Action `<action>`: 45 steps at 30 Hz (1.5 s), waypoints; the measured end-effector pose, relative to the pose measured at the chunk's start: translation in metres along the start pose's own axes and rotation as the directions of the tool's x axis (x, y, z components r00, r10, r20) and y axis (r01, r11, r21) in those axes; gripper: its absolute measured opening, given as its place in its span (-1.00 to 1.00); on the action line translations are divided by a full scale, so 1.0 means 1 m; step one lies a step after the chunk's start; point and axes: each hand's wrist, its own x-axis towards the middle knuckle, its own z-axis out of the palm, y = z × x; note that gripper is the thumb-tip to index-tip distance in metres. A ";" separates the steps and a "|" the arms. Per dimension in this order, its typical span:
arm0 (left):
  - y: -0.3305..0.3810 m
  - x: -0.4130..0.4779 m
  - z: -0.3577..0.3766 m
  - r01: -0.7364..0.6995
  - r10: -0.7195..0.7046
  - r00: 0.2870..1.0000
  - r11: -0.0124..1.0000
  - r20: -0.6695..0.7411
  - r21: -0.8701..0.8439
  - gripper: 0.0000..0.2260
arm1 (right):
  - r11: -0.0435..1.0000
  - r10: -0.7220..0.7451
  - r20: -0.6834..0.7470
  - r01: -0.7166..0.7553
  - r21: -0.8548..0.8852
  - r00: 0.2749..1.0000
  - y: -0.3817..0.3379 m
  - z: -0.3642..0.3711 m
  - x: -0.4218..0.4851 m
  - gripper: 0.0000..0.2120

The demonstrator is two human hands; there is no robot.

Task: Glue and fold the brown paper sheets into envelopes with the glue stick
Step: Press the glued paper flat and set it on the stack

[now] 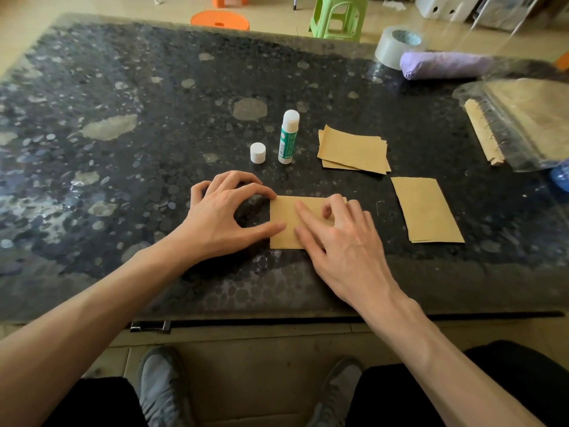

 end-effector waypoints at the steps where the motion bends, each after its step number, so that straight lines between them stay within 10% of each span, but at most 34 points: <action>1: 0.000 0.000 0.001 0.004 -0.004 1.000 1.000 -0.012 0.005 -0.46 | 1.000 0.019 -0.003 -0.019 -0.009 1.000 0.003 -0.001 -0.002 -0.52; 14: 0.000 0.000 0.000 -0.006 0.005 1.000 0.999 0.018 0.034 -0.40 | 0.975 0.166 -0.041 -0.171 -0.139 0.985 0.013 -0.009 -0.007 -0.43; 28: 0.000 -0.001 -0.005 -0.007 0.004 0.996 1.000 0.094 0.031 -0.24 | 0.992 -0.122 0.047 0.121 0.023 0.991 -0.013 -0.002 0.006 -0.58; 45: 0.000 0.001 -0.007 0.008 -0.014 0.990 0.999 0.142 0.039 -0.21 | 0.981 0.117 0.008 -0.114 -0.159 0.993 0.001 -0.012 -0.014 -0.44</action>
